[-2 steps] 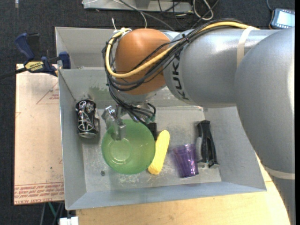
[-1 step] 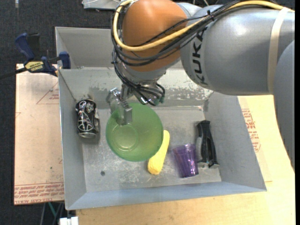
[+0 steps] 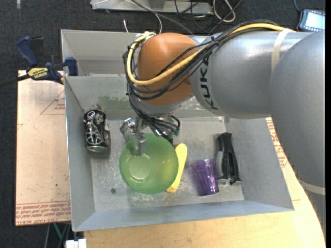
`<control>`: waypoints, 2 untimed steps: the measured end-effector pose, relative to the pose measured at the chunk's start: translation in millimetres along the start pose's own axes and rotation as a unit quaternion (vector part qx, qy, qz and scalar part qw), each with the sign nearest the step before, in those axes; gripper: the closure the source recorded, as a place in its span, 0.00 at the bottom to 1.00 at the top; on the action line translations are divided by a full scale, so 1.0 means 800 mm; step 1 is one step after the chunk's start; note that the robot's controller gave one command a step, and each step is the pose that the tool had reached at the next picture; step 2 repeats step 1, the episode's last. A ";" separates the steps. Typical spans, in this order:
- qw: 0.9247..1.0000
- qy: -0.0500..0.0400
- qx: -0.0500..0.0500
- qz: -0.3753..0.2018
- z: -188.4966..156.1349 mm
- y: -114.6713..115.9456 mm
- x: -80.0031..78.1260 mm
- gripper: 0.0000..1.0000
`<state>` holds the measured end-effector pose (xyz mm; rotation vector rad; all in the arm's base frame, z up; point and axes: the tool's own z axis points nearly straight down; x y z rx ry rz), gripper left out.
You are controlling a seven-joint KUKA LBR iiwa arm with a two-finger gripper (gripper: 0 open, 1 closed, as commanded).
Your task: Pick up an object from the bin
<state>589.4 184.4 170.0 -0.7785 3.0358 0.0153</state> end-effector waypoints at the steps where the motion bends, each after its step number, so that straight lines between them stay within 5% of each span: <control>1: 1.000 -0.017 0.003 0.006 -0.090 -0.009 -0.011 1.00; 2: 1.000 -0.017 0.003 0.006 -0.090 -0.009 -0.011 1.00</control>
Offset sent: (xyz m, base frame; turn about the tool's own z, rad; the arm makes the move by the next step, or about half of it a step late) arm -0.0231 -0.0484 -0.0328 0.0021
